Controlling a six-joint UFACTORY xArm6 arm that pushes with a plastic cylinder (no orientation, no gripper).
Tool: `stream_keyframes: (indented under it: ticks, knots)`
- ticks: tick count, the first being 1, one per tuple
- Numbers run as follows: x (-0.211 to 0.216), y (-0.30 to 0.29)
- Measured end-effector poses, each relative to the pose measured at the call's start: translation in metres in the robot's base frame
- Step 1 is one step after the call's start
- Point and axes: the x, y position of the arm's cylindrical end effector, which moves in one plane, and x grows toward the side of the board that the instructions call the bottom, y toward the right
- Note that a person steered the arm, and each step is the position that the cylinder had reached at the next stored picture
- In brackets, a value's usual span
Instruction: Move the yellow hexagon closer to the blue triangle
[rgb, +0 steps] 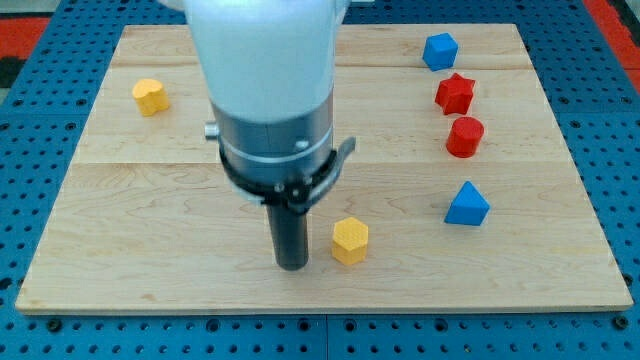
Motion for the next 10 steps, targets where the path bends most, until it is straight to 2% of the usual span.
stream_keyframes:
  ticks: [1,2,4,5,7,9,10]
  knots:
    - [-0.025,0.000]
    - [0.011,0.002]
    - [-0.001,0.019]
    - [-0.004,0.058]
    - [-0.014,0.049]
    - [-0.023,0.067]
    - [-0.023,0.112]
